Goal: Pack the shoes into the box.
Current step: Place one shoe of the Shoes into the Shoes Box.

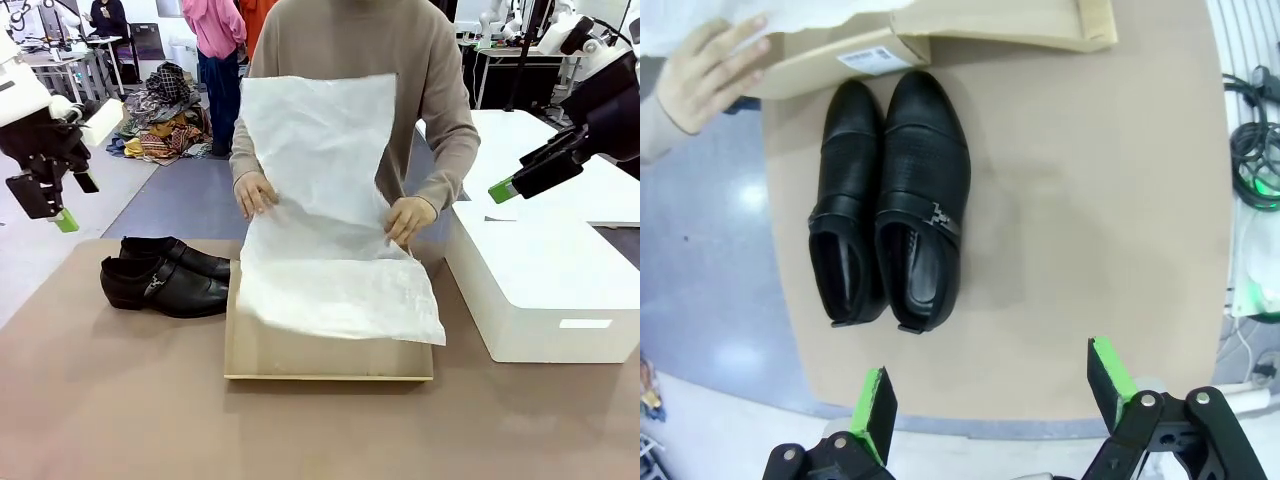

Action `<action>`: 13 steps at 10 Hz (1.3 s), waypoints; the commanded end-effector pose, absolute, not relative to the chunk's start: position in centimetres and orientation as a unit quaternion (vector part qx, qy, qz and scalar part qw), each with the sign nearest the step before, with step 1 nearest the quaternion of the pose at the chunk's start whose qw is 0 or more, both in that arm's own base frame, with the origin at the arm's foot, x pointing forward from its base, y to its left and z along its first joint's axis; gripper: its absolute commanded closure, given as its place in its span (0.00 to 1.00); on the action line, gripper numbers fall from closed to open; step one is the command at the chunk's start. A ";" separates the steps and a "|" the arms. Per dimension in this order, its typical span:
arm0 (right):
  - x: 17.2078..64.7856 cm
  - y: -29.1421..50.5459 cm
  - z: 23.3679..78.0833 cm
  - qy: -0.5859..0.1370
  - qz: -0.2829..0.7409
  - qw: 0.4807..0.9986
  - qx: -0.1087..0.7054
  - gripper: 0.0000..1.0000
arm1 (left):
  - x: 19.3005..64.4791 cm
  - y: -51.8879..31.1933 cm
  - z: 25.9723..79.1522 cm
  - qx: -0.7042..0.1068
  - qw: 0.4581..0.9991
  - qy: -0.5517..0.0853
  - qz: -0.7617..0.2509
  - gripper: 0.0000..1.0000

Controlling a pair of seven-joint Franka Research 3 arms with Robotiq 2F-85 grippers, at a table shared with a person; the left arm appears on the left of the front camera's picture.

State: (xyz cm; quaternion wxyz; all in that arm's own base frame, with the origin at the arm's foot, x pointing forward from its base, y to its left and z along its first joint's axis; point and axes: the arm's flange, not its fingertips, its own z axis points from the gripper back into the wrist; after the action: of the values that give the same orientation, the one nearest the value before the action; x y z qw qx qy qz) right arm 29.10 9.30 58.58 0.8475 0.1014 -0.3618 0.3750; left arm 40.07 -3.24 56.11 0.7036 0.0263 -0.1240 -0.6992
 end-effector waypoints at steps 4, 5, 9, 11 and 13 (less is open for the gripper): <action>29.1 9.3 58.6 -0.362 0.376 0.847 0.105 0.00 | 46.3 -3.2 55.9 0.062 0.676 -0.107 -0.727 0.00; 29.1 9.3 58.6 -0.362 0.376 0.847 0.105 0.00 | 47.5 -3.1 55.7 0.054 0.675 -0.119 -0.726 0.00; 29.1 9.3 58.6 -0.362 0.376 0.847 0.105 0.00 | 52.3 -2.6 53.7 0.045 0.657 -0.156 -0.736 0.00; 29.1 9.3 58.6 -0.362 0.376 0.847 0.105 0.00 | 53.9 -2.6 52.8 0.019 0.663 -0.127 -0.738 0.00; 29.1 9.3 58.6 -0.362 0.376 0.847 0.105 0.00 | 54.3 -3.0 52.3 0.004 0.655 -0.100 -0.749 0.00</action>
State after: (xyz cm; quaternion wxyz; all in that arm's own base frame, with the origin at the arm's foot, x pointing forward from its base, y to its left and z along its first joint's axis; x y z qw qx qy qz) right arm 29.11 9.27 58.58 0.8477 0.1010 -0.3618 0.3746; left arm 53.88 -3.17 51.26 0.6685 0.0131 -0.1083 -0.7356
